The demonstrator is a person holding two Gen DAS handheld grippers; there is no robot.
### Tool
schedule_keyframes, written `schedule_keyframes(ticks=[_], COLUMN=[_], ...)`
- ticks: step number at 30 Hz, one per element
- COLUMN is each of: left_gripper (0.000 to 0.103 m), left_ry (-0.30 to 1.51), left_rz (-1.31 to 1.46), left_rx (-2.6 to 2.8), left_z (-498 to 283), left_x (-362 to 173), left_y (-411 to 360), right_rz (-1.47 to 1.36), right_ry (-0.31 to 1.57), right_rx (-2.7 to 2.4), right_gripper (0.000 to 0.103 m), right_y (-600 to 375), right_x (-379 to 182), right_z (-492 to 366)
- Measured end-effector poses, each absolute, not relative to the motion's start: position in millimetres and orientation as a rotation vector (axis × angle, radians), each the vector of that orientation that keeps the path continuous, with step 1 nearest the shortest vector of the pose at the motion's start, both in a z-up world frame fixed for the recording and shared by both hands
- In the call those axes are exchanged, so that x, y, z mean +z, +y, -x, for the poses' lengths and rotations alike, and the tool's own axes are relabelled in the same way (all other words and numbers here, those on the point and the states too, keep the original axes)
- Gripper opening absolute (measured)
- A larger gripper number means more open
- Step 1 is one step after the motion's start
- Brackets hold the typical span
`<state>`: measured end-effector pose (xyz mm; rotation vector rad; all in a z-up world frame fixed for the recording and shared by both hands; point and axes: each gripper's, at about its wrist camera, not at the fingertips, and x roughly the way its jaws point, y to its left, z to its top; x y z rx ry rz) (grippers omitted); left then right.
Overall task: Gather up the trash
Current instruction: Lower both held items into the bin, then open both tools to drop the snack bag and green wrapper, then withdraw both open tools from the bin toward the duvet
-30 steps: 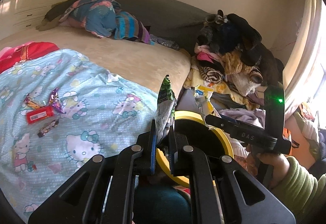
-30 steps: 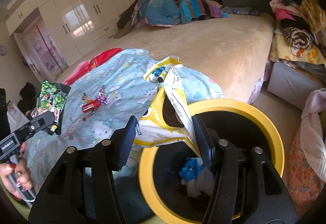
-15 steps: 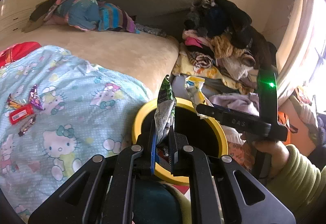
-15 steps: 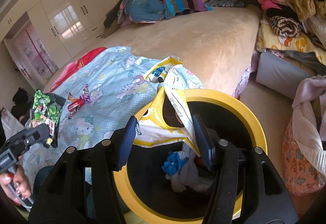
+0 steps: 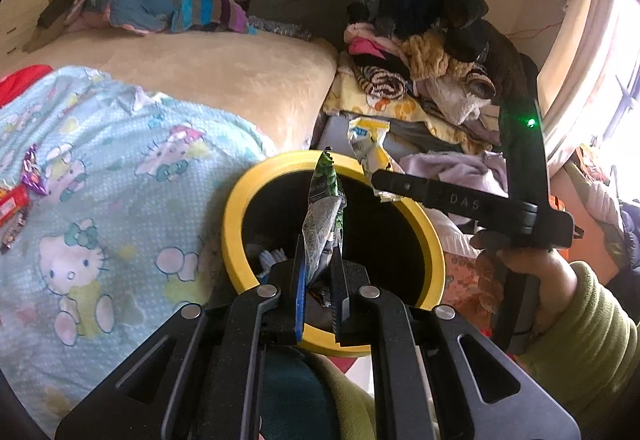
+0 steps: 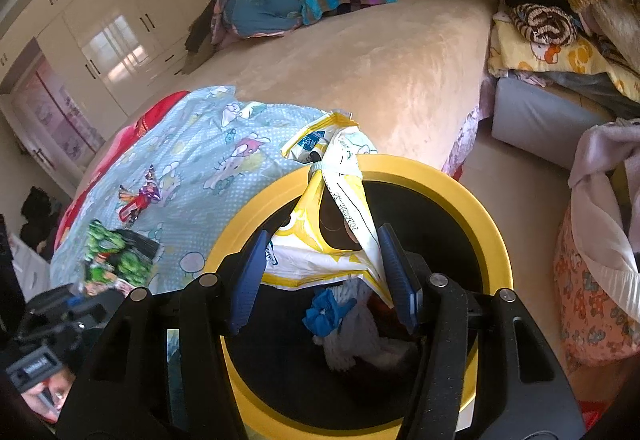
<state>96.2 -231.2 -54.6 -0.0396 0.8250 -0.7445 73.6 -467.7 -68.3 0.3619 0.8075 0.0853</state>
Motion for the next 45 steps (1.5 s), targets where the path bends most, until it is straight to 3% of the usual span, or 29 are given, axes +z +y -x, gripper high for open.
schedule_keyframes(ticks=[7, 9, 10, 11, 16, 22, 45], left_gripper=[0.010, 0.018, 0.032, 0.054, 0.096, 0.096, 0.096], left_ry=[0.846, 0.838, 0.832, 0.823, 0.773, 0.706, 0.569], left_rz=[0.018, 0.005, 0.003, 0.001, -0.007, 0.000, 0.095], left_rx=[-0.764, -0.761, -0.756, -0.745, -0.662, -0.599, -0.396], left_z=[-102, -104, -105, -105, -103, -96, -97], left_x=[-64, -65, -64, -64, -56, -41, -3], left_y=[-251, -257, -258, -258, -246, -227, -143], right_rz=[-0.386, -0.399, -0.412, -0.425, -0.448, -0.422, -0.286], right_ry=[0.814, 0.815, 0.813, 0.812, 0.796, 0.780, 0.689], right_rx=[0.092, 0.091, 0.087, 0.089, 0.056, 0.070, 0.184], right_gripper=[0.049, 0.051, 0.053, 0.059, 0.068, 0.072, 0.073], right_y=[-475, -478, -481, -483, -491, -479, -396], right_x=[-72, -72, -72, -71, -71, -66, -29], right_z=[-73, -73, -72, -72, -69, -69, -63])
